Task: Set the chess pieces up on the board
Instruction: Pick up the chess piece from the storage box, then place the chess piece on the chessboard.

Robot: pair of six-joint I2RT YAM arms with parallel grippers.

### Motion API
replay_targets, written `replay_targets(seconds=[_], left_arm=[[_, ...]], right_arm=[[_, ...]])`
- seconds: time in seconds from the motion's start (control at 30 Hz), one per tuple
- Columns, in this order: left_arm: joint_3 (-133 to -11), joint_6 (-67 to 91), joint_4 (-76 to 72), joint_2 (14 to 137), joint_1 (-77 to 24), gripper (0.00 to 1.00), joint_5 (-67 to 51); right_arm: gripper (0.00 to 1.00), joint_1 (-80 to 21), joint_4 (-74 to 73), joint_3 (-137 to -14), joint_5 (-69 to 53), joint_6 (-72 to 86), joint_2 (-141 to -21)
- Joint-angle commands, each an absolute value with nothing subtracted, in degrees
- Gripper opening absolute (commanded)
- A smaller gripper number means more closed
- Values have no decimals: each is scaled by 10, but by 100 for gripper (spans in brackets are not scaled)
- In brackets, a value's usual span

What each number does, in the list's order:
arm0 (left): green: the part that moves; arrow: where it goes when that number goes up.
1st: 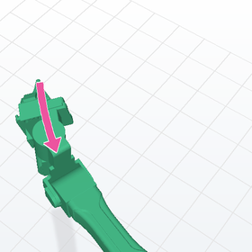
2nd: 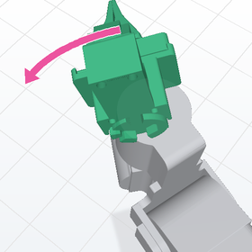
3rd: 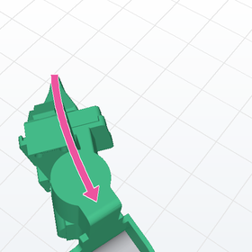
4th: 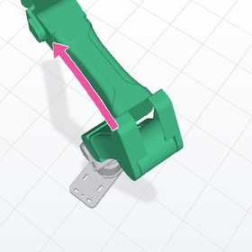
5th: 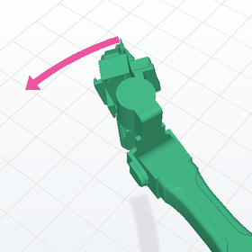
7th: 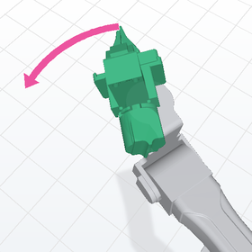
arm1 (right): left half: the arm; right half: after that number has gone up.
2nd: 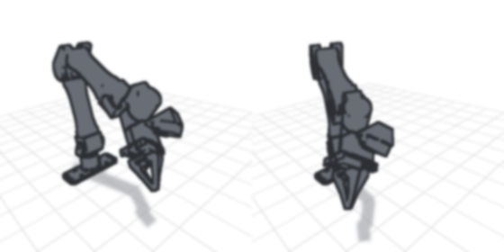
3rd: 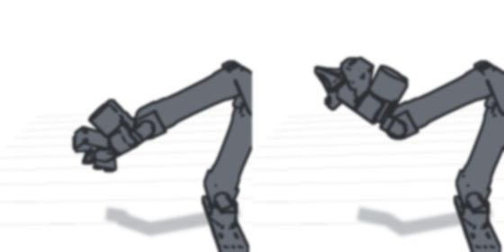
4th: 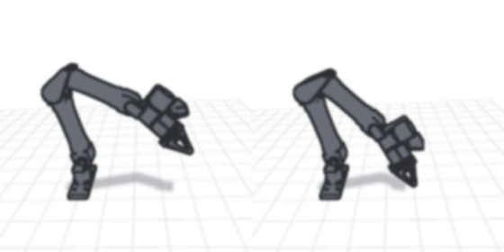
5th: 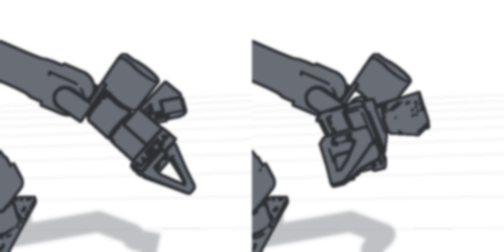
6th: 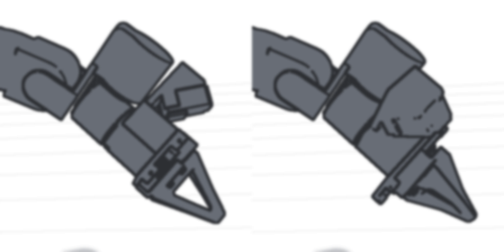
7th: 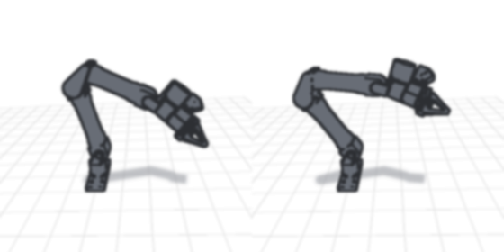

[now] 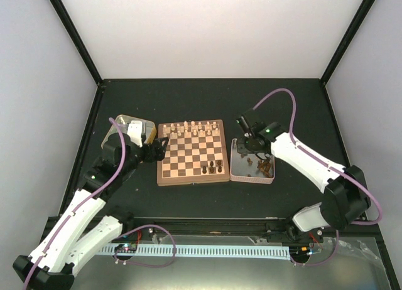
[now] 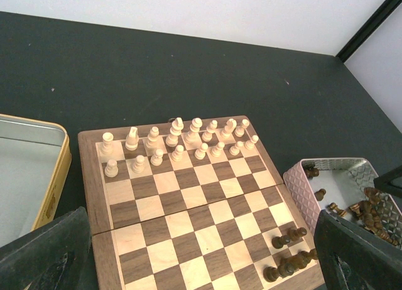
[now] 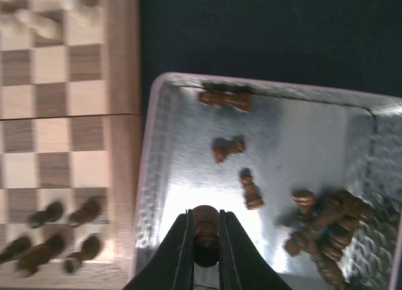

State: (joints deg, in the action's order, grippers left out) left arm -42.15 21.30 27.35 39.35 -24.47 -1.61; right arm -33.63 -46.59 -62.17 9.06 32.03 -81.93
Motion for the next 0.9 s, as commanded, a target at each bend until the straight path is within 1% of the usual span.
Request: replay_targets(seconds=[0.0,0.3,0.47,0.67,0.87], left_arm=[[-422,220,263,388,-244,99,-16],[-423,220,264,387,-244,99,-13],[-422,219,265,386,-244,99,-9],[-421,219,266,385,-244,99,-8],[-421,217,269,382,-244,99,-7]], right_arm=[[9,-382,-474,-676,88,328,-846],[10,-484,-468,-771,81,332,-956],[10,-520,-469,-809,76,332,-995],[10,-540,-480,-839,90,330,-1045],[10,-543,-486,-841,95,322,-1081]])
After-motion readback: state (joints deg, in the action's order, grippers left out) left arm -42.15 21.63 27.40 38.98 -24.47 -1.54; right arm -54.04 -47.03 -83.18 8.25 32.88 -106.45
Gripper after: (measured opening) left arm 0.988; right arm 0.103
